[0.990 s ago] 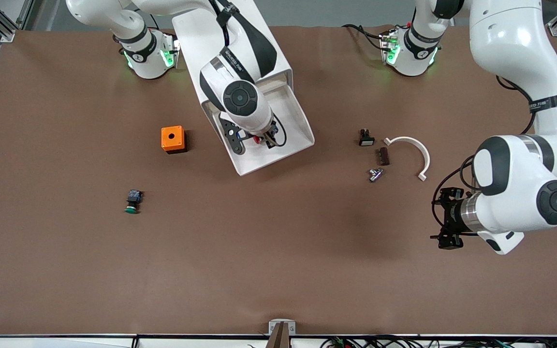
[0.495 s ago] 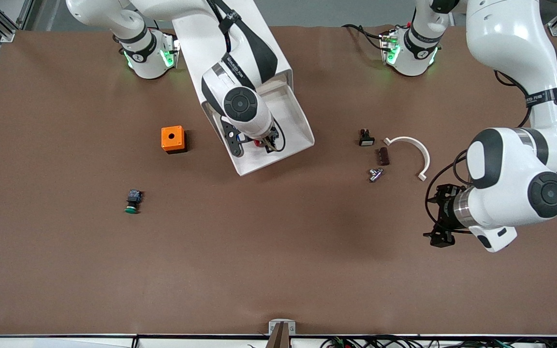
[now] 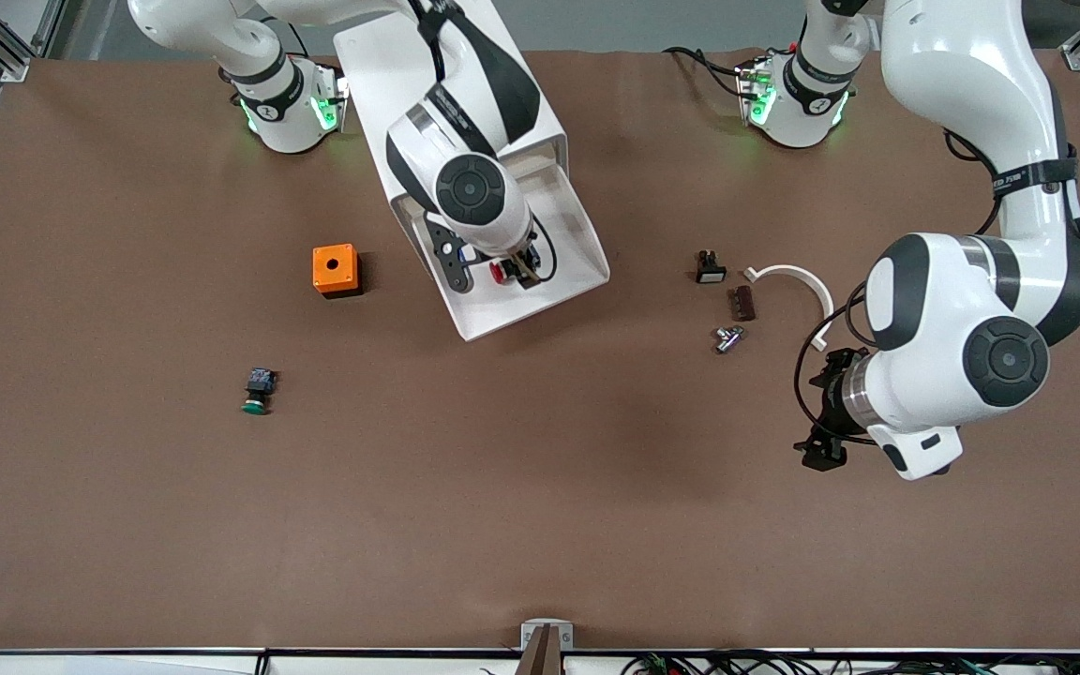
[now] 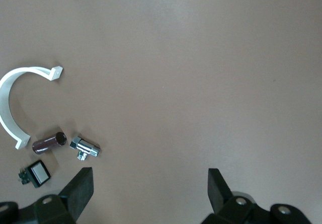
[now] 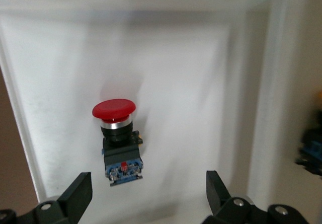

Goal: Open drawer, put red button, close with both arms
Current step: 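Withdraw the right gripper to its side while the left gripper moves back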

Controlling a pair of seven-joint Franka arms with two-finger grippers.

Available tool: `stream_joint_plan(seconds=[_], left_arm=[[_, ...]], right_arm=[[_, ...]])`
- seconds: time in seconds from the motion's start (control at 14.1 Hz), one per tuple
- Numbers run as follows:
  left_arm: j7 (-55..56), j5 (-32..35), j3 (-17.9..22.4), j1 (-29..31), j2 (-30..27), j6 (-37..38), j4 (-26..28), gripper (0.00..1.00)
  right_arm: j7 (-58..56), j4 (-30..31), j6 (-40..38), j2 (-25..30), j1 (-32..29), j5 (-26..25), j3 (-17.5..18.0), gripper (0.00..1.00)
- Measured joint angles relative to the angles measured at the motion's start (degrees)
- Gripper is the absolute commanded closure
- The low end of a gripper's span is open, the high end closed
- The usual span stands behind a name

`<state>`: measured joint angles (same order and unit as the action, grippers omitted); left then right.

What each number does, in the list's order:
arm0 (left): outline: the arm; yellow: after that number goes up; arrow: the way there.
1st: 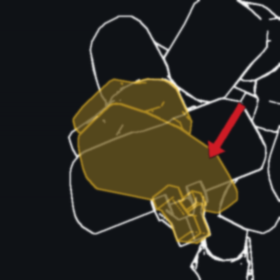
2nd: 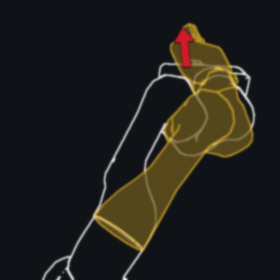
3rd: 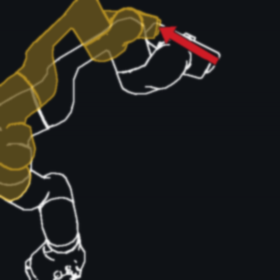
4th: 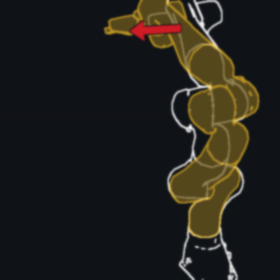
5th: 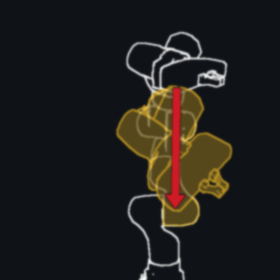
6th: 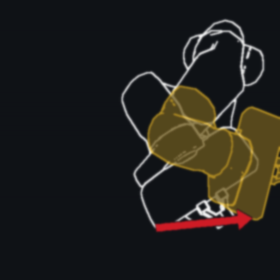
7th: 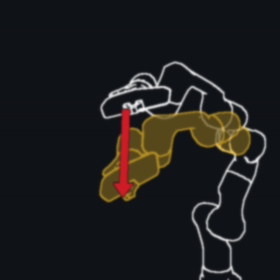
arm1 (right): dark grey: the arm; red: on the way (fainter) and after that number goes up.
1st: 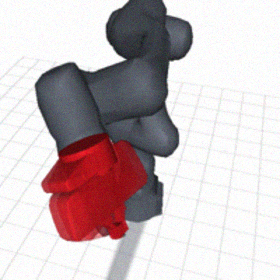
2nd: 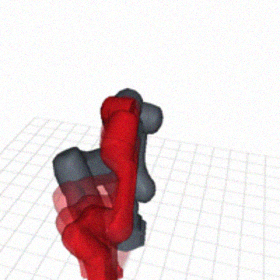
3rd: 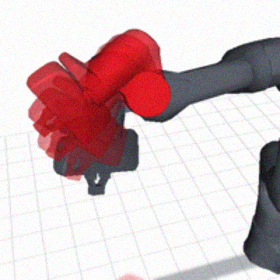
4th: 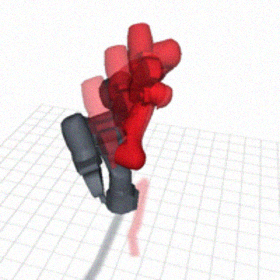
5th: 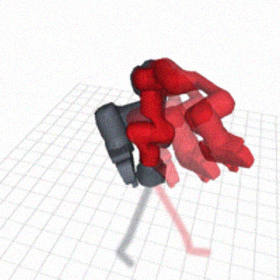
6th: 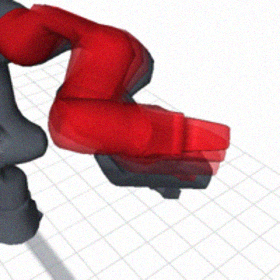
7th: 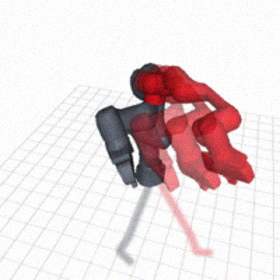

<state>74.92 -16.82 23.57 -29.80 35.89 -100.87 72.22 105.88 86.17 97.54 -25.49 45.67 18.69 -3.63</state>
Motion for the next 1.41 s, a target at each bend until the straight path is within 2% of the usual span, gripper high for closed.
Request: stream_joint_plan(seconds=[0.14,0.28,0.64,0.92,1.27,1.41], left_arm=[[-1.51,0.07,-0.02,-1.13,0.0,0.0,0.0,0.0],[-2.23,0.09,-0.02,-2.16,0.0,0.0,0.0,0.0],[-2.76,0.11,-0.03,-3.45,0.0,0.0,0.0,0.0],[-2.65,0.11,-2.04,-4.15,-0.11,0.02,-0.04,0.0],[-2.58,0.11,-2.63,-4.59,-0.54,1.15,-0.06,0.0],[-2.58,0.11,-2.63,-4.55,-0.54,1.35,-0.03,0.0]], right_arm=[[-3.78,-5.5,-9.47,1.76,-2.77,-0.04,-0.46,0.0],[-10.22,-8.45,-14.59,4.67,-6.9,-0.04,-0.72,0.0],[-37.83,-7.82,-23.46,14.87,-17.22,-4.9,-0.96,0.0],[-65.05,0.97,-22.11,24.76,-27.8,-8.1,-1.13,0.0],[-93.92,18.94,-9.07,35.71,-39.66,-10.91,-1.26,0.0],[-101.26,21.78,-6.02,37.11,-43.0,-12.92,-1.25,0.0]])
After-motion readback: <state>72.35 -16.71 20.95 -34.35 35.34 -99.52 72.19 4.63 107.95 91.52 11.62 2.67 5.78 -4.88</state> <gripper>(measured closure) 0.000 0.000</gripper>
